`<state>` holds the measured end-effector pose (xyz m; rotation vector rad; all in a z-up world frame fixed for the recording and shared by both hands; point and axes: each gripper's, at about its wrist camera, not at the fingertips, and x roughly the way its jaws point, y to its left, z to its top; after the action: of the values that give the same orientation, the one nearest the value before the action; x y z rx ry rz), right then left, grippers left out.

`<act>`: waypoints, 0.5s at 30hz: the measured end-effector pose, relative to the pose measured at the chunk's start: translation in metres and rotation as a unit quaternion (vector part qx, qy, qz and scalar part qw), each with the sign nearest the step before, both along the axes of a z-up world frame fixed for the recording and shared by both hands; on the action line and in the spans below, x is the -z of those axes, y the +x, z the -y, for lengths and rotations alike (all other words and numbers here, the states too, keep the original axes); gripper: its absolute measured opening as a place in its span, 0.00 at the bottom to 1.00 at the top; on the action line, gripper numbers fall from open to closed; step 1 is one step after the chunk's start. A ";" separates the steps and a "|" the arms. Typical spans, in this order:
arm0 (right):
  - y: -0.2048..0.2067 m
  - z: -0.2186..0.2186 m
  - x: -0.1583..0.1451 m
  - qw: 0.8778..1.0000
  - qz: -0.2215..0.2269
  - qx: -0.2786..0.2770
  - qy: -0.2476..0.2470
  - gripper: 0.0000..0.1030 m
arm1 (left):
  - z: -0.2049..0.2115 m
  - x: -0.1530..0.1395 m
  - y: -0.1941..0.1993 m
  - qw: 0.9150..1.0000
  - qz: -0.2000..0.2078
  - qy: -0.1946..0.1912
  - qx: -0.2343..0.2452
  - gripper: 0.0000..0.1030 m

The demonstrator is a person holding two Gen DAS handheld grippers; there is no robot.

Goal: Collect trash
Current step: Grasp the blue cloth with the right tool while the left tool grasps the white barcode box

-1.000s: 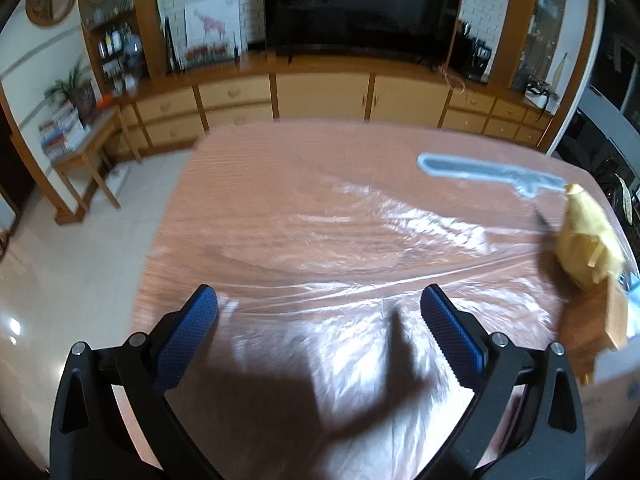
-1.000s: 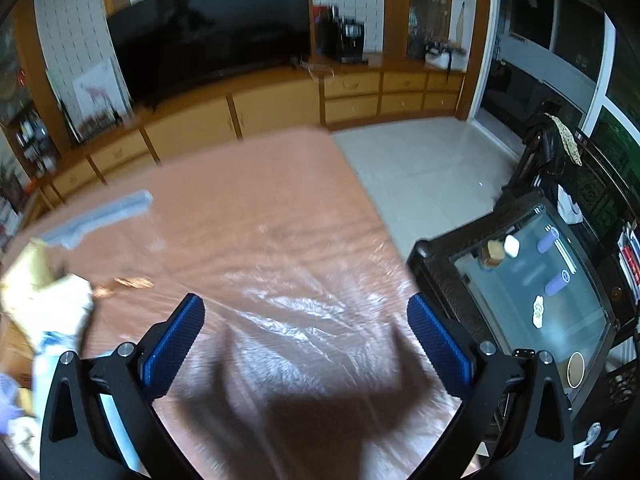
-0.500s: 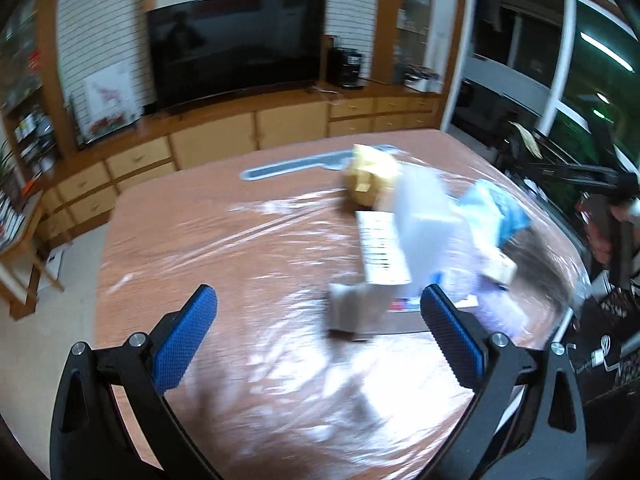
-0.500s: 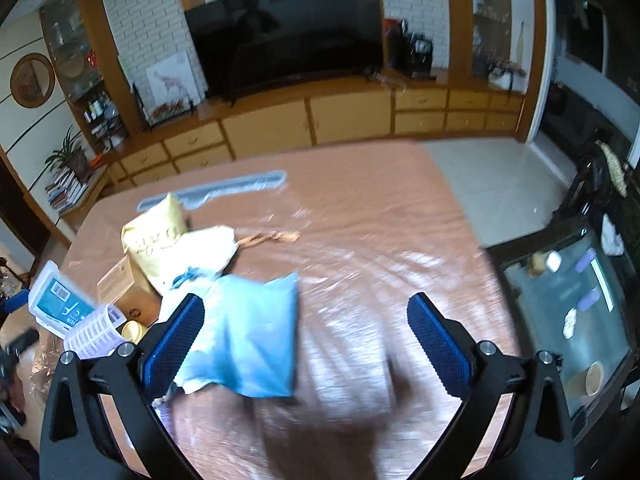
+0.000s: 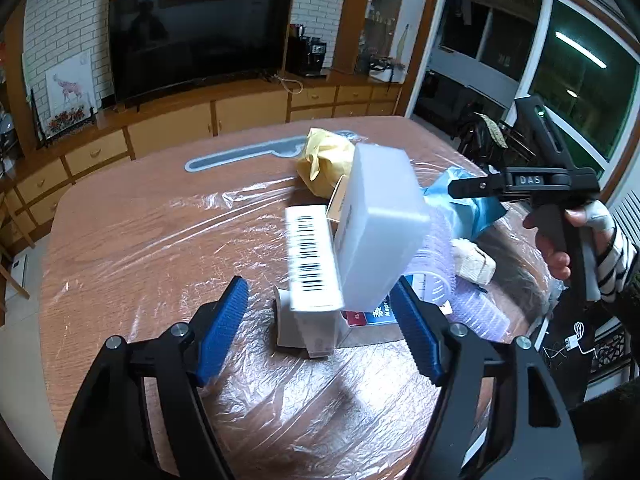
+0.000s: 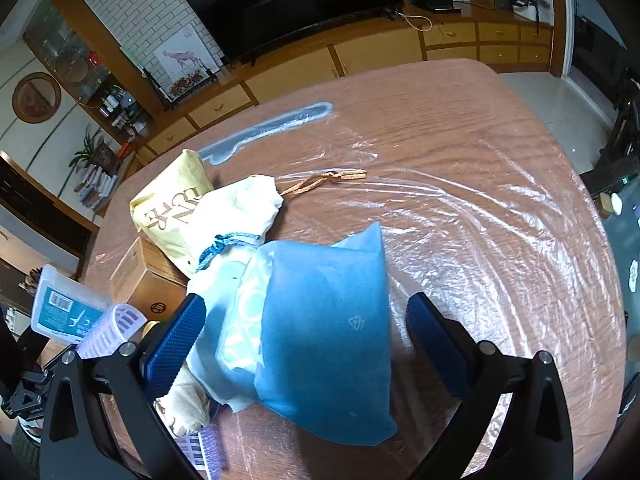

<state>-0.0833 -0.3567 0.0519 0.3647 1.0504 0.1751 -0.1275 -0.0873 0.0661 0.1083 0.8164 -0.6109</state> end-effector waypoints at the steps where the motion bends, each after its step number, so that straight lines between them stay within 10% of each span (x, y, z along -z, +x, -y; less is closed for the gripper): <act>1: 0.001 0.000 0.001 1.000 -0.001 -0.001 0.003 0.95 | 0.000 0.000 -0.001 1.000 0.002 0.001 0.006 0.63; 15: 0.004 0.003 0.007 1.000 -0.017 0.002 0.020 0.95 | -0.030 0.006 0.007 0.998 -0.021 -0.062 -0.004 0.54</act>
<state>-0.0793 -0.3597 0.0444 0.4068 1.0815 0.1874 -0.1201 -0.0569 0.0599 -0.0207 0.8167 -0.6560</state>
